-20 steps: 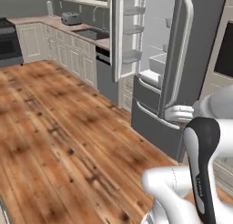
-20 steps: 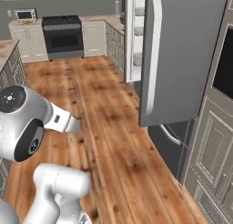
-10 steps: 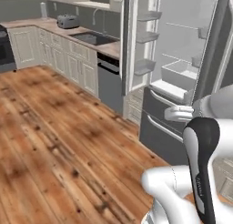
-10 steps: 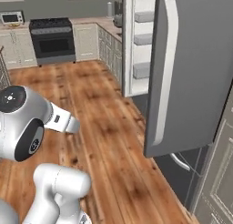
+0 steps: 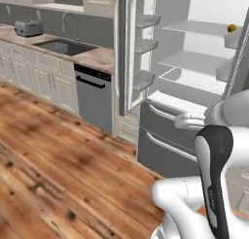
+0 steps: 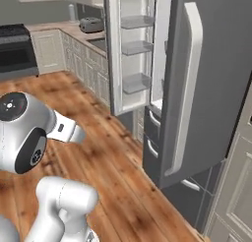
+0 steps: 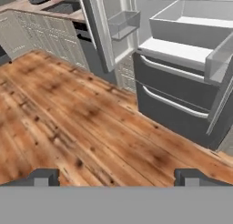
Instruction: Place the cold items (lemon and broccoli) from the fridge in one tupperware on the dining counter. Place the warm items (kebab skewer and hot dog) in the stove area in another tupperware.
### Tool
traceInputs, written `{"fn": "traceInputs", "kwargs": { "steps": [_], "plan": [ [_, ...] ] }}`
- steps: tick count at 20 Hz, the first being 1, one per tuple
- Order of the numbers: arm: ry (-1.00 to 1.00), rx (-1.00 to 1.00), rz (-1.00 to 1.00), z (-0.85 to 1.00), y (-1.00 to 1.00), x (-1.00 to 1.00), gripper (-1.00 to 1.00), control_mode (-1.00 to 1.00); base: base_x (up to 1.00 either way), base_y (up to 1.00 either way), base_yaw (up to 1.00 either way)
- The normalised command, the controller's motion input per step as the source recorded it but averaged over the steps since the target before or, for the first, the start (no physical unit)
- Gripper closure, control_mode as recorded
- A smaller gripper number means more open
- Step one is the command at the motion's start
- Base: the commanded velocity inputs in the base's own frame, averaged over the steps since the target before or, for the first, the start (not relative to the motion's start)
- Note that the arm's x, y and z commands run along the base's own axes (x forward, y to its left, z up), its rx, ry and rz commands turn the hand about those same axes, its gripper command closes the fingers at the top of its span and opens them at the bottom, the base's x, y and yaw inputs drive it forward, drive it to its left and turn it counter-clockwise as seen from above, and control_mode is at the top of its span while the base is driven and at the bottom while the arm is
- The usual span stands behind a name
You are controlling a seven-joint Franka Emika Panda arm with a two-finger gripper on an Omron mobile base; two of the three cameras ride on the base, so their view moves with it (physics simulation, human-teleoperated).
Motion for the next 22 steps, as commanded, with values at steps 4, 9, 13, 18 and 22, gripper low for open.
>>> {"fn": "traceInputs", "kwargs": {
  "steps": [4, 9, 13, 18, 22],
  "plan": [
    [0.0, 0.0, 0.0, 0.0, 0.0, 0.0, -1.0, 1.0, 0.69, 0.2, -0.49],
    [0.0, 0.0, 0.0, 0.0, 0.0, 0.0, -1.0, 1.0, 0.68, 0.24, -0.51],
    [0.0, 0.0, 0.0, 0.0, 0.0, 0.0, -1.0, 1.0, 0.63, 0.13, -0.48],
    [0.0, 0.0, 0.0, 0.0, 0.0, 0.0, -1.0, 1.0, 0.59, 0.16, -0.48],
    [0.0, 0.0, 0.0, 0.0, 0.0, 0.0, -1.0, 1.0, 0.45, 0.39, -0.5]
  ]
}}
